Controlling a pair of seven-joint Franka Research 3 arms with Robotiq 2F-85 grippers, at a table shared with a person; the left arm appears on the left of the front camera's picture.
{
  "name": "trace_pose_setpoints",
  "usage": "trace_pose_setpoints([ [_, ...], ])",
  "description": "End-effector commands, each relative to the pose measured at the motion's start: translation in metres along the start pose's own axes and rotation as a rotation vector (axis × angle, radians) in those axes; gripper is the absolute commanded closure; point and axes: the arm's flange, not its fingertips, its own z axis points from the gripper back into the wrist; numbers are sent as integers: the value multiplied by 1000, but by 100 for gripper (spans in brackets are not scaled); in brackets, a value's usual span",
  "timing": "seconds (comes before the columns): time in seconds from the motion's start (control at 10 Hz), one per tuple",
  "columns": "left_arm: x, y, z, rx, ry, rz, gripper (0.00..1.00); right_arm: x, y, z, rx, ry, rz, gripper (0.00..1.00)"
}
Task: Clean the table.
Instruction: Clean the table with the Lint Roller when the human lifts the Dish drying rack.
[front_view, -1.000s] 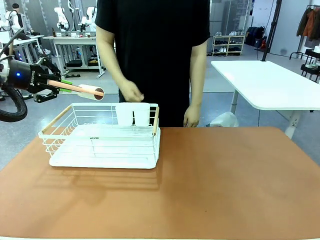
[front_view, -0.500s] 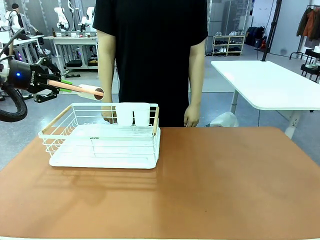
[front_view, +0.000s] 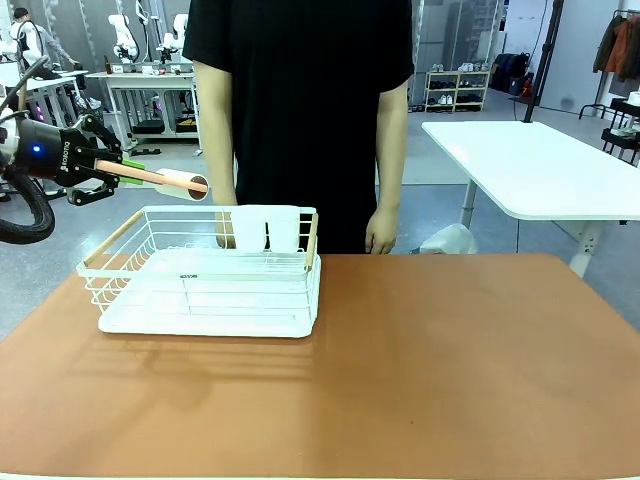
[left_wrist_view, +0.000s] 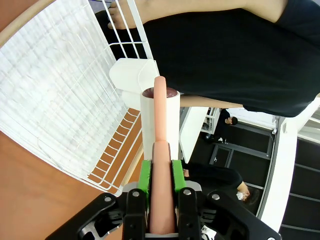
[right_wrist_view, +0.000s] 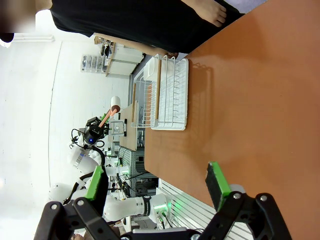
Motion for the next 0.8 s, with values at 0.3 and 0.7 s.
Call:
trace_pose_setpoints([
  [0.3,0,0,0,0,0,2,92,-5,3,0,11,-5,-6,0],
  [0.7,-2,-25,12,34,-8,-139,79,-5,3,0,11,-5,-6,0],
])
